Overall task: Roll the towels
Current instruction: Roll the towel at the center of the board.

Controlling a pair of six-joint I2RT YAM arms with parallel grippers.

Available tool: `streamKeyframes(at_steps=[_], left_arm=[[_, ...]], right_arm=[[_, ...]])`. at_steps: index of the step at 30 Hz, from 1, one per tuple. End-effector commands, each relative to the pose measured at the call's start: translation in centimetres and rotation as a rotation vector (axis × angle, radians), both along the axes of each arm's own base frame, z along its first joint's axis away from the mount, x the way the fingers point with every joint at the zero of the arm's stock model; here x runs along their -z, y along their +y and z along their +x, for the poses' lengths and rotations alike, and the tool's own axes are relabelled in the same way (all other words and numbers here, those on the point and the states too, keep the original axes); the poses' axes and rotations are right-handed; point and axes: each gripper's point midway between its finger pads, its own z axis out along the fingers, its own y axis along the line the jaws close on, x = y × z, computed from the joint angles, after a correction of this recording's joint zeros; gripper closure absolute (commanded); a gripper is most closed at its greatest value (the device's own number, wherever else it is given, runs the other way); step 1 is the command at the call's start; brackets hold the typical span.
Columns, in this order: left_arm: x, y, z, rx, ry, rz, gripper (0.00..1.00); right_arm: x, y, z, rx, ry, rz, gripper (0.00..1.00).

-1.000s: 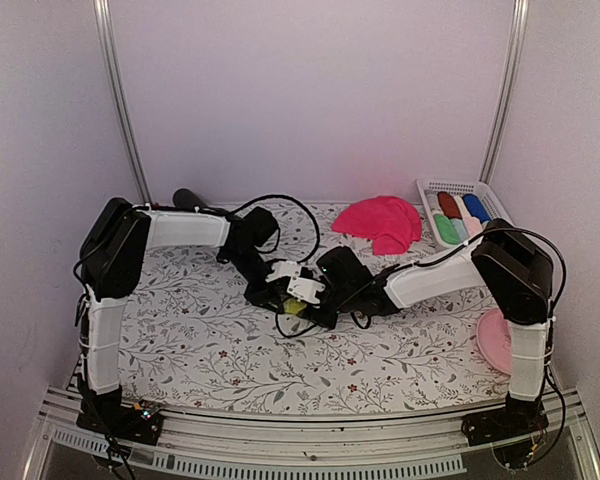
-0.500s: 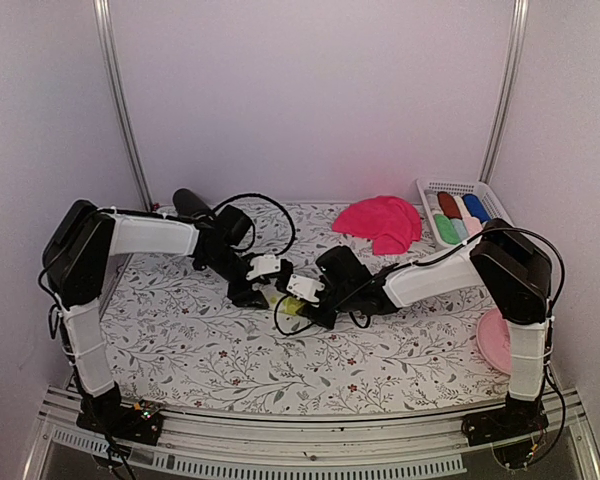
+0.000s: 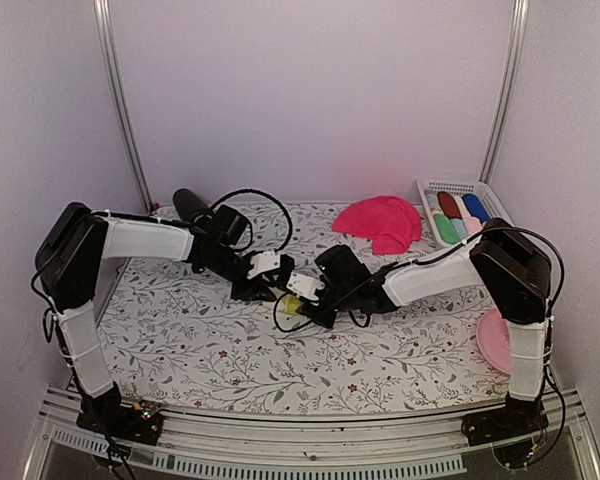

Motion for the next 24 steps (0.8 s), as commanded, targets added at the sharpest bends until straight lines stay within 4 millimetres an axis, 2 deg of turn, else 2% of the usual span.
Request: streamKeyframes(at_steps=[1,7,9,17,19,24], left_arm=[[1.2,-0.8,-0.4,0.006,0.058,-0.011,0.68],[1.9,-1.0,0.7,-0.048,0.042,0.013,0.80],[3.6,-0.8,0.9,-0.066,0.056,0.053,0.85],[5.9,0.1,1.0,-0.103,0.054,0.121,0.87],[6.2,0.2,1.0,-0.112,0.045,0.132,0.87],[6.8,0.3,1.3,-0.124,0.021,0.158,0.87]], right_arm=[[4.6,-2.4,-1.0,0.039,0.118,-0.136,0.74],[4.4,-2.4,-0.8,0.046,0.123,-0.132,0.74],[4.2,-2.3,-0.8,0.044,0.129,-0.124,0.74],[3.5,-2.3,-0.5,0.050,0.174,-0.099,0.72],[3.0,-2.3,-0.5,0.052,0.187,-0.084,0.66],[0.3,-2.5,-1.0,0.059,0.255,-0.006,0.40]])
